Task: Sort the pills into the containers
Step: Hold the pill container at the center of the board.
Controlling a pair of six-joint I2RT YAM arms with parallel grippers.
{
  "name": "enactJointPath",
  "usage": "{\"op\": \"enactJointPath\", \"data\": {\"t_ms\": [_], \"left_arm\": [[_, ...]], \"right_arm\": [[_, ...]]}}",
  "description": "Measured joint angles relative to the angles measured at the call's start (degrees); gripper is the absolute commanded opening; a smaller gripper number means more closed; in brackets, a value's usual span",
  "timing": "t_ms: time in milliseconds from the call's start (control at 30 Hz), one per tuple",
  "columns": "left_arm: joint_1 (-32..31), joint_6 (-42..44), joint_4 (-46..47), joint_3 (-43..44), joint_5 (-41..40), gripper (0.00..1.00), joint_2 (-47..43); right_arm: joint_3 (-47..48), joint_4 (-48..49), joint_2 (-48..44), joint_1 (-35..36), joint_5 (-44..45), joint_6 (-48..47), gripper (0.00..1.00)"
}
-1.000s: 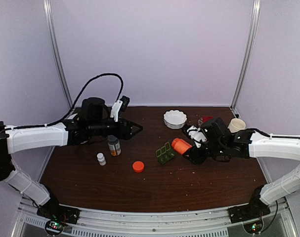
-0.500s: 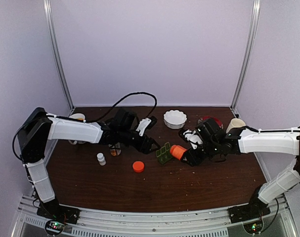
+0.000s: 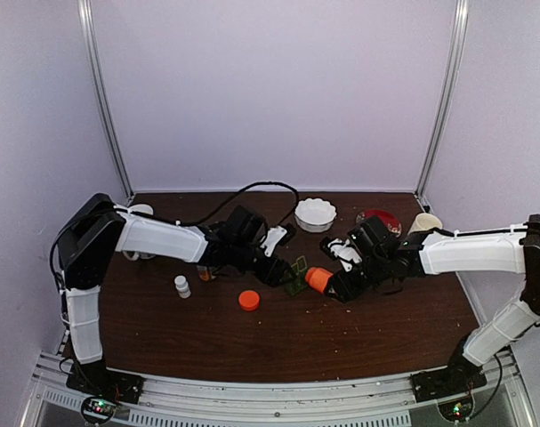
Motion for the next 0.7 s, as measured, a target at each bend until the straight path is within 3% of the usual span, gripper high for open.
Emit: {"op": "enactJointPath", "data": {"t_ms": [167, 400, 567, 700], "left_arm": [[0.26, -0.74, 0.02, 0.42, 0.00, 0.59, 1.09], [1.09, -2.56, 0.48, 2.51, 0.02, 0.44, 2.64], [1.29, -3.48, 0.48, 4.15, 0.02, 0.41, 4.76], [1.40, -4.17, 0.44, 4.46, 0.02, 0.32, 5.79]], "right_arm": [[0.33, 0.00, 0.96, -0.52, -0.92, 0.22, 0.04], [1.77, -0.02, 2.43, -0.68, -1.88, 0.26, 0.04], [2.60, -0.39, 3.32, -0.85, -2.03, 0.28, 0.03], [2.80, -0.50, 3.67, -0.90, -2.14, 0.28, 0.03]]}}
